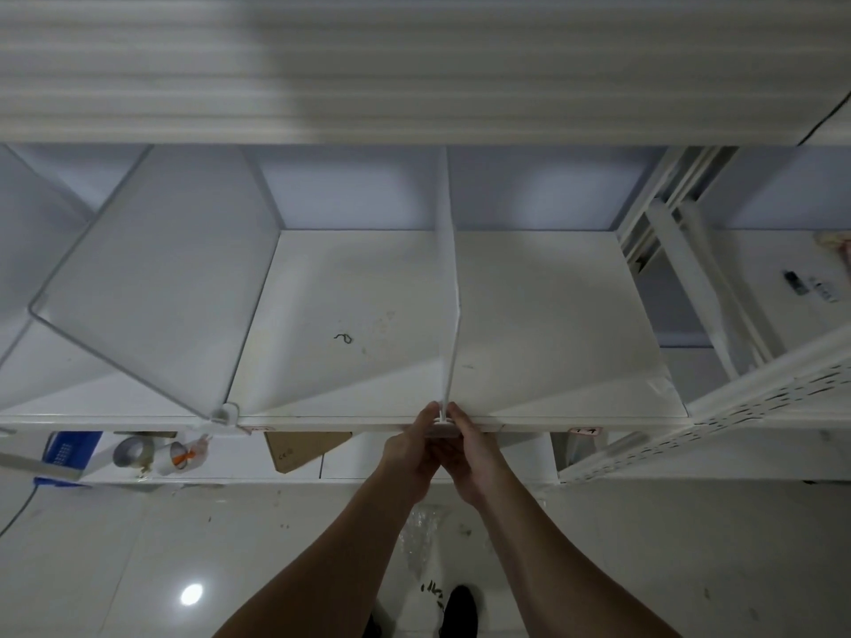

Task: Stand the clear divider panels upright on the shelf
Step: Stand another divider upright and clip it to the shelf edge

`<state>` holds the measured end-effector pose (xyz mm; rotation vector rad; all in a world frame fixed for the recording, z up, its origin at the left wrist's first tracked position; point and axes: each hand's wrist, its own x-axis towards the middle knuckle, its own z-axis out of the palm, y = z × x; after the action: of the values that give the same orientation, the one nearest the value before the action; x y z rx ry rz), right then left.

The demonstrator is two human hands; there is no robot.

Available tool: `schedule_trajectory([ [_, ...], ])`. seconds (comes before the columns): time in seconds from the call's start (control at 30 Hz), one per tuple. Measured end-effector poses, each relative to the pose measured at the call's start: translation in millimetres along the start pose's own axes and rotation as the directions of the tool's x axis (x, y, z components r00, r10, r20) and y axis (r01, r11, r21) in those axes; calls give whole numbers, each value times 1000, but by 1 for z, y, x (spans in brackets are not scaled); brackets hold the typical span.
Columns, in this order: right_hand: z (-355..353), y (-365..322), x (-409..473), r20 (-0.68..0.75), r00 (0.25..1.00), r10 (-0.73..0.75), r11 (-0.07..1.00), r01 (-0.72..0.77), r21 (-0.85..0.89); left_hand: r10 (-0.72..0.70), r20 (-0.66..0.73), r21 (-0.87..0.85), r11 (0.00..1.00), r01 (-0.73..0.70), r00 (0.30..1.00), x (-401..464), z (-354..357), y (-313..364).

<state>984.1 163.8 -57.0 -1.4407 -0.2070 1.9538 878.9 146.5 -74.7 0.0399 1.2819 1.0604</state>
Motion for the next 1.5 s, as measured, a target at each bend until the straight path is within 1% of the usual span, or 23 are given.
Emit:
schedule_trajectory([
  [0.13, -8, -3, -1, -2, 1000, -16, 1000, 16, 14, 22, 24, 19, 1000, -22, 999, -2, 9, -4],
  [0.23, -16, -9, -4, -3, 1000, -27, 1000, 27, 13, -10, 22, 12, 1000, 10, 1000, -1, 16, -8],
  [0.4, -29, -15, -2, -15, 999, -42, 999, 43, 28, -14, 39, 9, 1000, 14, 999, 1, 29, -16],
  [0.7, -43, -25, -2, -7, 999, -49, 998, 49, 34, -41, 9, -52, 998, 41, 999, -2, 46, -22],
  [0.87, -51, -28, -2, -6, 999, -54, 998, 54, 28, -63, -20, -36, 997, 62, 998, 2, 51, -29],
  [1.0, -60, -33, -2, -4, 998, -62, 998, 62, 28, -71, -1, -39, 997, 70, 998, 3, 60, -34],
  [1.1, -66, -36, -2, -12, 998, -66, 997, 66, 30, -77, -20, -9, 997, 77, 997, 2, 69, -37],
  [1.27, -72, -40, -1, -25, 997, -70, 997, 70, 21, -73, -19, -45, 996, 72, 997, 3, 73, -42],
  [1.5, -78, -41, -1, -38, 997, -73, 997, 73, 7, -67, -17, -42, 997, 66, 998, 4, 78, -45],
])
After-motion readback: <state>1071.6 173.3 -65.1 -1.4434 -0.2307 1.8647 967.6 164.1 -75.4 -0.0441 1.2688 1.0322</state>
